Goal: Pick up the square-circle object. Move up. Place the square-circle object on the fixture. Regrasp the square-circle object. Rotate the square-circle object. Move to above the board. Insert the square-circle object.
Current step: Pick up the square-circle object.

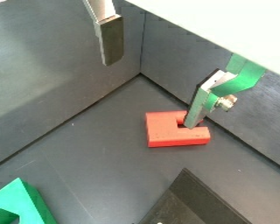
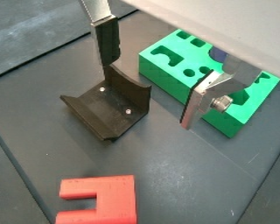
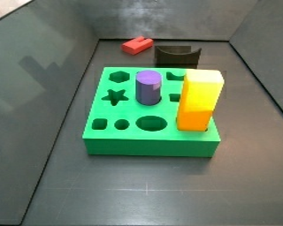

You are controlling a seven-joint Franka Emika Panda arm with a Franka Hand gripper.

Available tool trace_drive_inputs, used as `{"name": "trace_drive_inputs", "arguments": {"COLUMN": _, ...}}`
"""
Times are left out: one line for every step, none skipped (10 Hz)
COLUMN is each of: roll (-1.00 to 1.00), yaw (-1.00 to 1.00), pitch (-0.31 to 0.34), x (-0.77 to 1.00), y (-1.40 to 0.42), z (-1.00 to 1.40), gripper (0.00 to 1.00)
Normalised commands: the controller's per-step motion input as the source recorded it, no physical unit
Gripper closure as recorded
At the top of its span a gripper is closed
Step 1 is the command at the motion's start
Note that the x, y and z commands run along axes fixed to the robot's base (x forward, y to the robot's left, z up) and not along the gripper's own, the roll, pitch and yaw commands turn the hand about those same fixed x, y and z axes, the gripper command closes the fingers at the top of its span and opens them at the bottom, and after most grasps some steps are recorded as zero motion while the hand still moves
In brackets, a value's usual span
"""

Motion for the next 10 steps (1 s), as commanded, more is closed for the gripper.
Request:
{"name": "trace_drive_inputs", "arguments": {"roll": 0.0, "yaw": -0.29, "pitch": -0.236, "x": -0.56, "y": 0.0, "z": -0.48, "gripper": 0.0}}
{"name": "trace_drive_inputs", "arguments": {"roll": -0.15, "yaw": -0.66, "pitch": 0.0, "x": -0.3, "y": 0.21, "z": -0.83, "gripper": 0.0}}
{"name": "trace_drive_inputs", "arguments": {"roll": -0.14, "yaw": -0.72, "pitch": 0.0, "x": -0.32, "y": 0.15, "z": -0.84, "gripper": 0.0}}
{"name": "trace_drive_inputs", "arguments": {"roll": -0.16, "yaw": -0.77, "pitch": 0.0, "x": -0.29, "y": 0.07, "z": -0.79, "gripper": 0.0}}
{"name": "trace_drive_inputs", "arguments": {"roll": -0.13, "yaw": -0.71, "pitch": 0.01, "x": -0.07, "y": 0.2, "z": -0.83, "gripper": 0.0}}
{"name": "trace_drive_inputs", "arguments": {"roll": -0.17, "yaw": -0.39, "pitch": 0.091, "x": 0.09, "y": 0.49, "z": -0.76, "gripper": 0.0}}
{"name": "trace_drive_inputs", "arguments": {"roll": -0.2, "yaw": -0.26, "pitch": 0.111, "x": 0.19, "y": 0.59, "z": -0.71, "gripper": 0.0}}
{"name": "trace_drive_inputs", "arguments": {"roll": -0.22, "yaw": -0.16, "pitch": 0.111, "x": 0.23, "y": 0.66, "z": -0.67, "gripper": 0.0}}
{"name": "trace_drive_inputs", "arguments": {"roll": -0.23, "yaw": -0.11, "pitch": 0.117, "x": 0.25, "y": 0.68, "z": -0.64, "gripper": 0.0}}
{"name": "trace_drive_inputs", "arguments": {"roll": -0.25, "yaw": -0.11, "pitch": 0.111, "x": 0.28, "y": 0.67, "z": -0.62, "gripper": 0.0}}
